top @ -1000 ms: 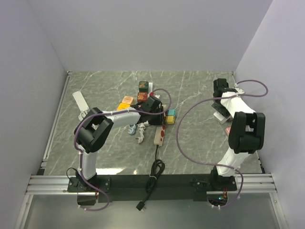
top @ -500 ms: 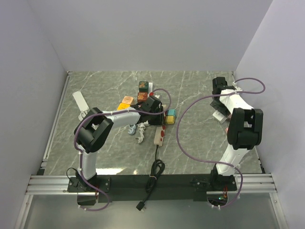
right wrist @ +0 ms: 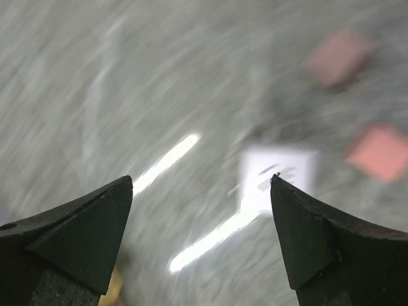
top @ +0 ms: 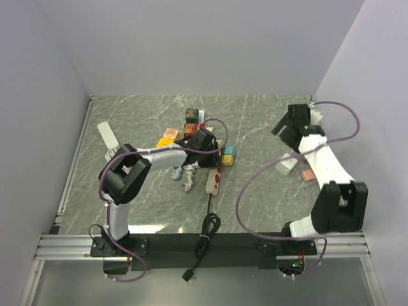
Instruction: Pull the plug off the socket
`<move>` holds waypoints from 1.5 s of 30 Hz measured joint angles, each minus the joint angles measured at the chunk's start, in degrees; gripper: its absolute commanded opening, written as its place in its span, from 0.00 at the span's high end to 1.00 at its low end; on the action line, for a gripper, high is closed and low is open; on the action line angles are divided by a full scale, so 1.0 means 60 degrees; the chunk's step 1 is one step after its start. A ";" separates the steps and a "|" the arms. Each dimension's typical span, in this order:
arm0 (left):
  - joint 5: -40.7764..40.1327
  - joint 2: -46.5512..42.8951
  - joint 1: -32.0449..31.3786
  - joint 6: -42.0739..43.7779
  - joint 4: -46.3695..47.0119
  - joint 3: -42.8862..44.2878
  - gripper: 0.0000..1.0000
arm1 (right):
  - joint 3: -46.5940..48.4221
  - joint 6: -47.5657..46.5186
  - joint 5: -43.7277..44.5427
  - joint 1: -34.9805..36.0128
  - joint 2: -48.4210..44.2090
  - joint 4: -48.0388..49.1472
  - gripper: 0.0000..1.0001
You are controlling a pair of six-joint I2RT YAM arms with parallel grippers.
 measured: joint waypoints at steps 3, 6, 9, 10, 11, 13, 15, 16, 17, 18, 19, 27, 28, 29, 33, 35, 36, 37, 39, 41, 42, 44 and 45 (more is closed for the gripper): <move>0.0018 -0.0004 0.0004 -0.0004 0.0036 -0.0025 0.99 | -0.1191 -0.0321 -0.2328 0.0667 -0.0998 0.1013 0.07; 0.0062 -0.0015 0.0011 -0.0015 0.0095 -0.0066 0.99 | -0.1861 -0.0550 -0.4557 0.1093 -0.0841 0.1923 0.11; 0.0109 -0.0026 0.0025 -0.0036 0.0157 -0.0109 1.00 | -0.2473 -0.0718 -0.6375 0.1355 -0.0153 0.2889 0.14; 0.0138 -0.0026 0.0029 -0.0036 0.0171 -0.0113 1.00 | -0.2688 -0.0725 -0.6910 0.1413 0.0080 0.3209 0.16; 0.0171 -0.0029 0.0029 -0.0040 0.0186 -0.0124 1.00 | -0.2856 -0.0703 -0.7311 0.1453 0.0259 0.3490 0.17; 0.0244 -0.0029 0.0047 -0.0051 0.0233 -0.0149 1.00 | -0.3202 -0.0612 -0.8185 0.1519 0.0692 0.4175 0.20; 0.0331 -0.0044 0.0073 -0.0098 0.0299 -0.0204 1.00 | -0.3333 -0.0546 -0.8870 0.1592 0.1140 0.4728 0.22; 0.0357 -0.0047 0.0076 -0.0109 0.0335 -0.0229 1.00 | -0.3333 -0.0543 -0.9122 0.1614 0.1366 0.4998 0.23; 0.0397 -0.0058 0.0087 -0.0120 0.0375 -0.0255 1.00 | -0.3337 -0.0535 -0.9289 0.1621 0.1519 0.5195 0.24; 0.0430 -0.0062 0.0095 -0.0138 0.0415 -0.0280 1.00 | -0.3337 -0.0514 -0.9482 0.1639 0.1694 0.5446 0.25; 0.0474 -0.0062 0.0109 -0.0157 0.0455 -0.0302 1.00 | -0.3337 -0.0503 -0.9617 0.1639 0.1796 0.5646 0.25; 0.0663 -0.0073 0.0142 -0.0200 0.0721 -0.0433 1.00 | -0.3107 -0.0306 -1.0291 0.1778 0.2346 0.6721 0.41; 0.0670 -0.0073 0.0146 -0.0211 0.0725 -0.0437 1.00 | -0.3064 -0.0295 -1.0331 0.1836 0.2481 0.6776 0.42; 0.0678 -0.0073 0.0153 -0.0219 0.0729 -0.0441 1.00 | -0.3042 -0.0291 -1.0346 0.1891 0.2597 0.6801 0.42; 0.0678 -0.0076 0.0153 -0.0240 0.0732 -0.0452 1.00 | -0.3038 -0.0324 -1.0378 0.2164 0.2816 0.6783 0.54; 0.0685 -0.0080 0.0164 -0.0270 0.0729 -0.0459 1.00 | -0.3038 -0.0313 -1.0346 0.2200 0.2911 0.6801 0.65; 0.0688 -0.0080 0.0171 -0.0299 0.0718 -0.0463 1.00 | -0.3038 -0.0255 -1.0400 0.2193 0.2958 0.6841 0.71; 0.0685 -0.0080 0.0182 -0.0353 0.0703 -0.0463 1.00 | -0.3031 -0.0171 -1.0459 0.2178 0.2987 0.6881 0.85; 0.0678 -0.0080 0.0193 -0.0430 0.0678 -0.0466 1.00 | -0.3024 -0.0080 -1.0488 0.2178 0.3009 0.6921 0.99; 0.0667 -0.0080 0.0193 -0.0437 0.0674 -0.0466 1.00 | -0.3016 -0.0080 -1.0484 0.2178 0.3009 0.6896 1.00; 0.0656 -0.0080 0.0193 -0.0437 0.0670 -0.0463 1.00 | -0.3009 -0.0080 -1.0484 0.2175 0.3009 0.6878 1.00; 0.0630 -0.0080 0.0193 -0.0448 0.0670 -0.0466 1.00 | -0.3016 -0.0051 -1.0502 0.2146 0.3005 0.6867 1.00; 0.0627 -0.0087 0.0193 -0.0455 0.0692 -0.0484 1.00 | -0.3064 0.0004 -1.0535 0.2109 0.2976 0.6910 1.00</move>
